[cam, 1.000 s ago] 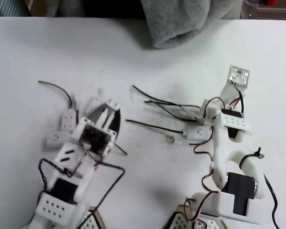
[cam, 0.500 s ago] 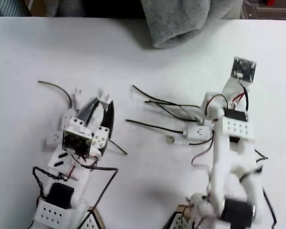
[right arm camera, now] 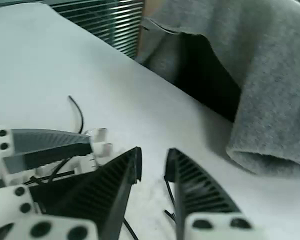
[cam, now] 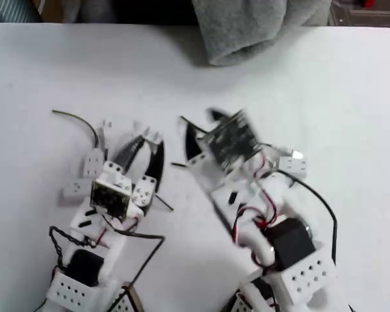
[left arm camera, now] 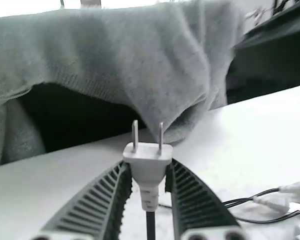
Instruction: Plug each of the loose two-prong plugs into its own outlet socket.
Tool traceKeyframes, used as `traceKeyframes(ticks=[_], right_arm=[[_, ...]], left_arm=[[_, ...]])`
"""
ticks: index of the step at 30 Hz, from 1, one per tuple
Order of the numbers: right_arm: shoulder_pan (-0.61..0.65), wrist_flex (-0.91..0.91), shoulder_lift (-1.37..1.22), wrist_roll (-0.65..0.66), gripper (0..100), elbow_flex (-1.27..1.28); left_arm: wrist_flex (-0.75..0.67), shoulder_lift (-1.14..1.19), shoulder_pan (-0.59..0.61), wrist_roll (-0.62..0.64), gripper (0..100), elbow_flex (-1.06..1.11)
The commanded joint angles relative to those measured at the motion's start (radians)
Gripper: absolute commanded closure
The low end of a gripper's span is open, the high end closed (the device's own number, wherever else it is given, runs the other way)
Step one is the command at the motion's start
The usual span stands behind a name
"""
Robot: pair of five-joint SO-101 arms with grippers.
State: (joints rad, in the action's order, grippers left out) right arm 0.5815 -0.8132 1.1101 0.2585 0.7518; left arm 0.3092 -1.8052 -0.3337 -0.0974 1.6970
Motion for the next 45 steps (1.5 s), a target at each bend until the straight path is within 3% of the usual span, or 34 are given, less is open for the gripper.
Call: traceKeyframes(ticks=[1,10,15,19,32,45], right_arm=[[0.104,-0.033,0.027,0.052,96.1,-0.025],[0.113,-0.013,0.027,0.054,98.0,0.020],[0.105,0.114,0.027,0.055,98.0,0.120],[0.102,0.147,0.021,0.150,98.0,0.149],[-0.116,0.295,0.015,0.169,98.1,0.250],[-0.179,0.295,0.030,0.169,98.1,0.230]], left_arm=[[-0.035,-0.018,-0.062,0.005,98,-0.005],[-0.075,-0.018,-0.196,0.003,98,-0.009],[-0.078,-0.018,-0.197,0.003,98,-0.012],[-0.078,-0.018,-0.196,0.003,98,-0.014],[-0.071,-0.018,-0.193,0.003,98,-0.034],[-0.074,-0.018,-0.173,0.002,98,-0.028]])
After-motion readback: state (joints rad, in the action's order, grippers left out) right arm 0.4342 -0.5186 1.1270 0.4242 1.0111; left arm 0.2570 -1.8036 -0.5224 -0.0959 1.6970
